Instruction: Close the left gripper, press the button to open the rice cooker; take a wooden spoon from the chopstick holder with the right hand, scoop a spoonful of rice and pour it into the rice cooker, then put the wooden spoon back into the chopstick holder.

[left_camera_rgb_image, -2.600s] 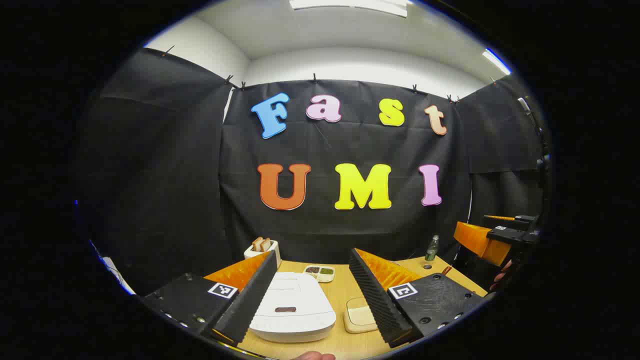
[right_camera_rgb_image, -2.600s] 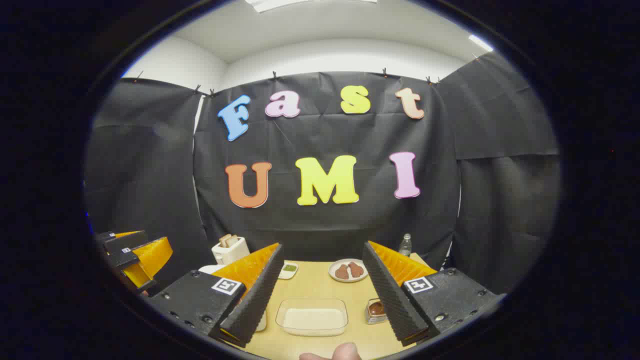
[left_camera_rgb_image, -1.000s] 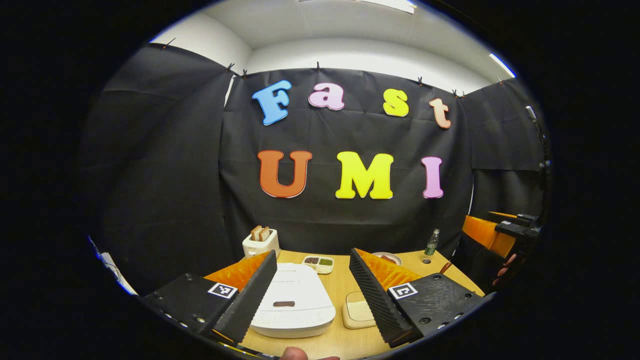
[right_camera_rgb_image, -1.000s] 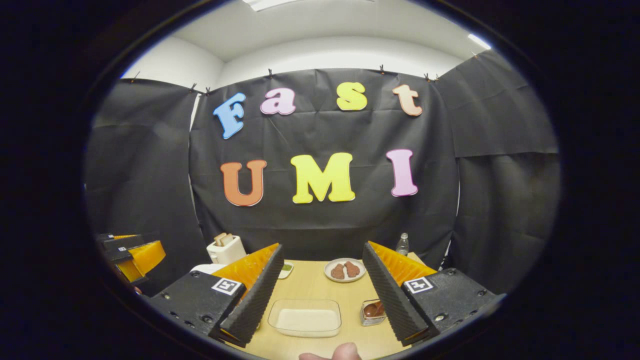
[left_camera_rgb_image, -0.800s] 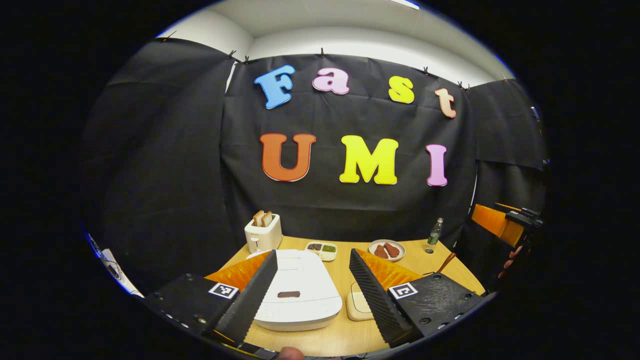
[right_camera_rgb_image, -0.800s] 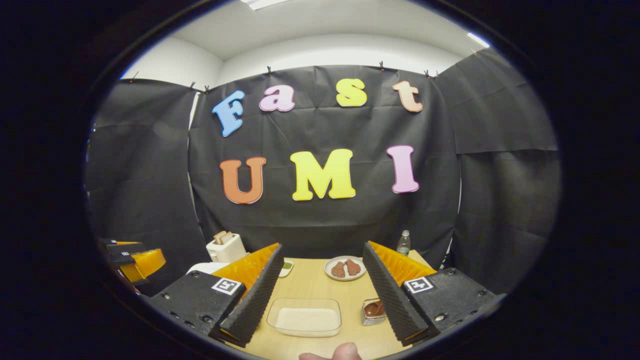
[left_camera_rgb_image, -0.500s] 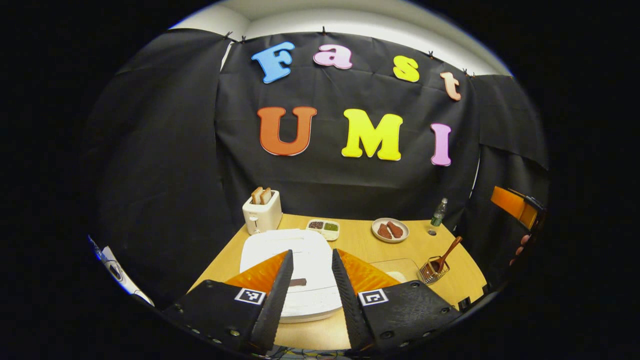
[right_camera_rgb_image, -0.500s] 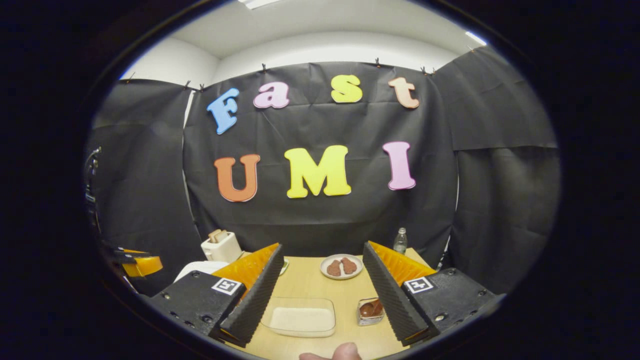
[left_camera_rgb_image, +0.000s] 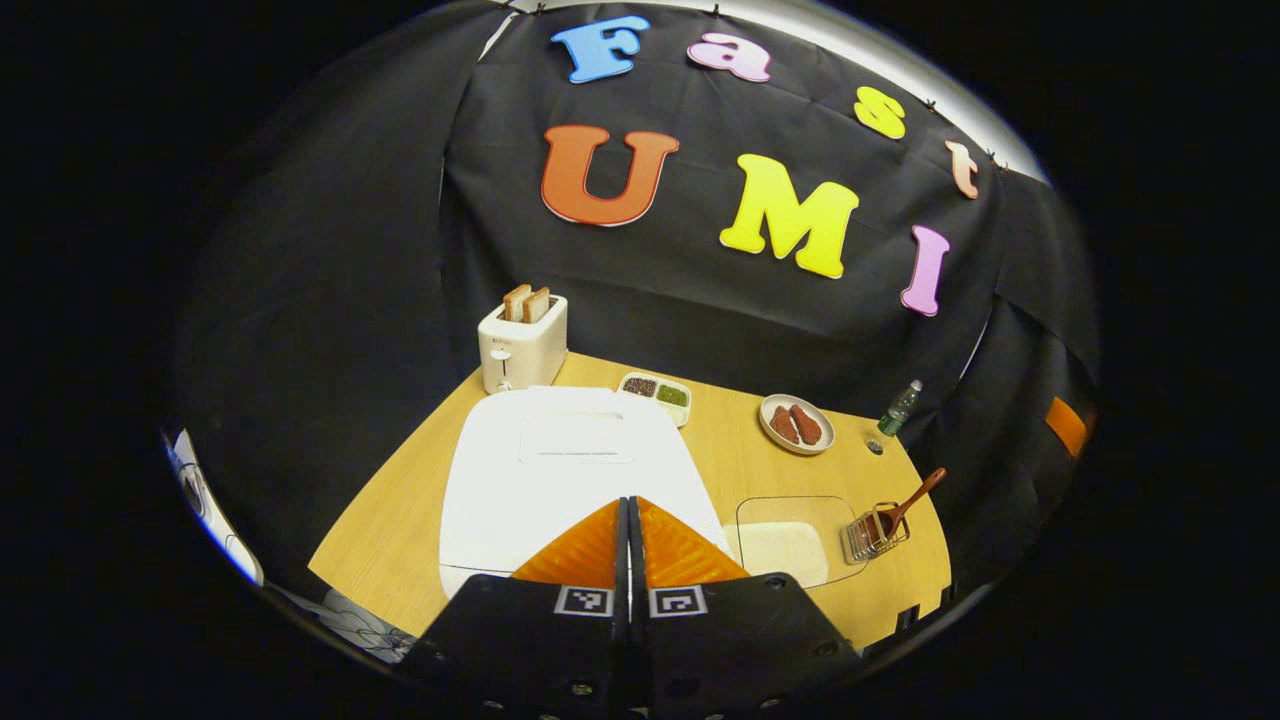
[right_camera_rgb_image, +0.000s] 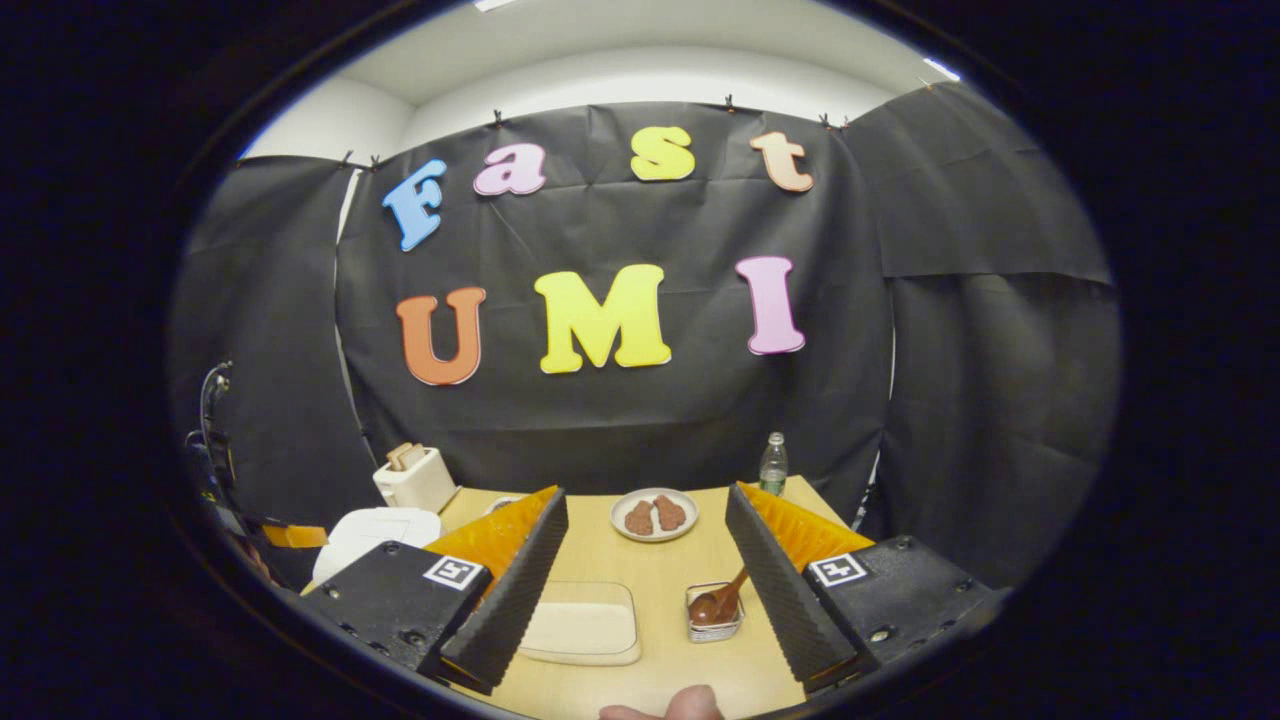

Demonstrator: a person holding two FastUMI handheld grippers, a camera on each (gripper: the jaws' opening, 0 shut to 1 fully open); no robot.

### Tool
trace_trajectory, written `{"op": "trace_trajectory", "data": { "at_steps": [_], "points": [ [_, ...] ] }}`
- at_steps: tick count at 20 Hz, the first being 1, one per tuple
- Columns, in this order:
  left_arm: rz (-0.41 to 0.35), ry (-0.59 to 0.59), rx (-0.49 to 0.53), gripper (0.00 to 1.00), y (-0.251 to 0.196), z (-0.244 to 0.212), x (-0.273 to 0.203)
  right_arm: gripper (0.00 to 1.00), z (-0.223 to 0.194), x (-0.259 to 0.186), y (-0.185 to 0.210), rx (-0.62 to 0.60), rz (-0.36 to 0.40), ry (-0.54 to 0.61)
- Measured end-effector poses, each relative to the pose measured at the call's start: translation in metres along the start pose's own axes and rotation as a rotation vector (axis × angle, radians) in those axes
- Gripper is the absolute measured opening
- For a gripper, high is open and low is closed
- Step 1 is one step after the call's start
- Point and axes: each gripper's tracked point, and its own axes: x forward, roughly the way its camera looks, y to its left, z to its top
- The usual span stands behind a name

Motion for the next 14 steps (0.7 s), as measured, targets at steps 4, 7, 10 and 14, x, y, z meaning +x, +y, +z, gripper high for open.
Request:
{"op": "trace_trajectory", "data": {
  "at_steps": [4, 7, 10, 14],
  "points": [
    [0.022, 0.071, -0.059, 0.0, 0.016, -0.021, 0.031, 1.0, -0.01, 0.006, -0.014, -0.024, -0.026, 0.033],
    [0.035, 0.093, -0.071, 0.0, 0.02, -0.028, 0.039, 1.0, -0.013, 0.008, -0.022, -0.045, -0.04, 0.046],
    [0.037, 0.118, -0.074, 0.0, 0.021, -0.037, 0.044, 0.99, -0.017, 0.012, -0.02, -0.052, -0.036, 0.06],
    [0.034, 0.185, -0.077, 0.0, 0.022, -0.054, 0.046, 0.99, -0.018, 0.014, -0.014, -0.055, -0.027, 0.061]
  ]
}}
